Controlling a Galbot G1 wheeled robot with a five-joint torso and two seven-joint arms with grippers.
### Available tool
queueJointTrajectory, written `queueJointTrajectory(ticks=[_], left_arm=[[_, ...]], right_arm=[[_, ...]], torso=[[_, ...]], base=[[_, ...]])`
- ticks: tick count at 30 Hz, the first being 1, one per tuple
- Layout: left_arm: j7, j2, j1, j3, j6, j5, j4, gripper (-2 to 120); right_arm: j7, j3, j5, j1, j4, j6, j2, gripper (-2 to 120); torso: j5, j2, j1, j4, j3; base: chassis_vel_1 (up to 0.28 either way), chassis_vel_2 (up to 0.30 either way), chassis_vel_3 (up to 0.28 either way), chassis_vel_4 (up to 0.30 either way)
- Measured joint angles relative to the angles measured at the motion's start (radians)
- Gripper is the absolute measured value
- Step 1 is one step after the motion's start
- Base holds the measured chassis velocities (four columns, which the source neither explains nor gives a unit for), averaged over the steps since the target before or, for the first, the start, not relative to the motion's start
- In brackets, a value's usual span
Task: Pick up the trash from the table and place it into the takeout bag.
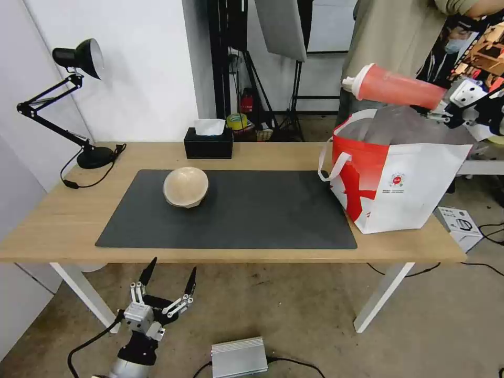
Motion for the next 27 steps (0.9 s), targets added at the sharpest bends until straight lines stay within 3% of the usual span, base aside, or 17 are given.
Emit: queueJointTrajectory(ticks=[11, 27], left_arm=[[0.002, -0.002, -0.002, -0.002, 0.000, -0.001, -0.002, 100], [0.005, 0.005, -0.002, -0.001, -0.003, 0.000, 0.004, 100]], right_arm=[[-0.039, -0.003, -0.098, -0.001, -0.060, 0.053, 0.013, 49], [-0.044, 0.020, -0.127, -0.058, -0.094, 0.092, 0.004, 49]], torso=[[-0.0001, 0.000, 0.000, 0.0000, 0.000], [-0.0001, 0.000, 0.000, 0.0000, 0.000]], base=[[0.000, 0.000, 0.000, 0.000], [0.000, 0.000, 0.000, 0.000]])
